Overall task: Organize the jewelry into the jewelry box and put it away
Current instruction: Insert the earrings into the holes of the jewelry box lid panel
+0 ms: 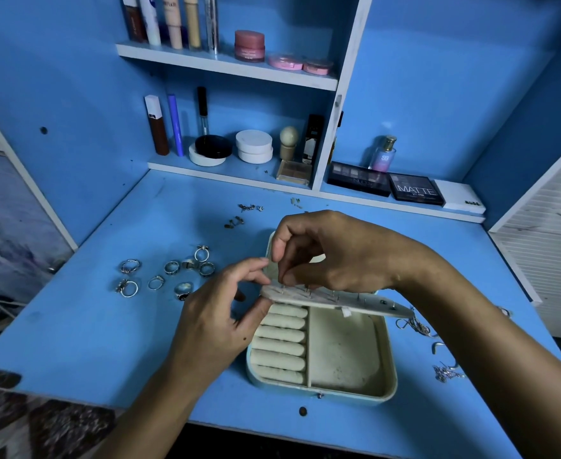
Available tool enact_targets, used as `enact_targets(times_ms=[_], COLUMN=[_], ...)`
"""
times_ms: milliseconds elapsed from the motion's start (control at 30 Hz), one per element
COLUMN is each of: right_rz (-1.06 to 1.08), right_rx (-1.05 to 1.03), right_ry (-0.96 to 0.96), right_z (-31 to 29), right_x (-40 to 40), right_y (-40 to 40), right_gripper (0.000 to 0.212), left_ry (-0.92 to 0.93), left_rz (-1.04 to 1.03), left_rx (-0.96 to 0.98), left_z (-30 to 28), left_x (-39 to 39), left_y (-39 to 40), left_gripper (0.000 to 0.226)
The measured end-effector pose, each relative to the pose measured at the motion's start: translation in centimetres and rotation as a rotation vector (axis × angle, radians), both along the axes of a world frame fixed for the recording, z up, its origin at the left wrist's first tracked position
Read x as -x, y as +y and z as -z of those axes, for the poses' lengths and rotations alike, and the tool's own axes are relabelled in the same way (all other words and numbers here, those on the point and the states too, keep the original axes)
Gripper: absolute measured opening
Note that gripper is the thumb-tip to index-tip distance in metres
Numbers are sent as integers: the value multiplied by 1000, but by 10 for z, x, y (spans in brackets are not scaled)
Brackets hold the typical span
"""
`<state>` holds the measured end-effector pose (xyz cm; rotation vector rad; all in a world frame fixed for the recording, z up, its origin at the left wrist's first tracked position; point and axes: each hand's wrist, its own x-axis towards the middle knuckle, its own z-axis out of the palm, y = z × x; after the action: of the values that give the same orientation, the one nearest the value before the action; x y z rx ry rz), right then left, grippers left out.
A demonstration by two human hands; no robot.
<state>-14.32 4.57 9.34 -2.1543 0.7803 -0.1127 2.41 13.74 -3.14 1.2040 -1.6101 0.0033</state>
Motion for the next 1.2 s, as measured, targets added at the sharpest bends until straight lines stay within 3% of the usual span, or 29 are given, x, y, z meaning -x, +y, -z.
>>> enact_targets(times_ms=[1200], right_rz=[-35], right_rx=[92], right_ry=[62], right_z=[-3], right_x=[-5], right_y=[1], right_gripper=[20], left_ry=[22], left_rz=[2], left_rx=[-13], left_z=[0], left_x=[0], left_y=[1], left_gripper=[40])
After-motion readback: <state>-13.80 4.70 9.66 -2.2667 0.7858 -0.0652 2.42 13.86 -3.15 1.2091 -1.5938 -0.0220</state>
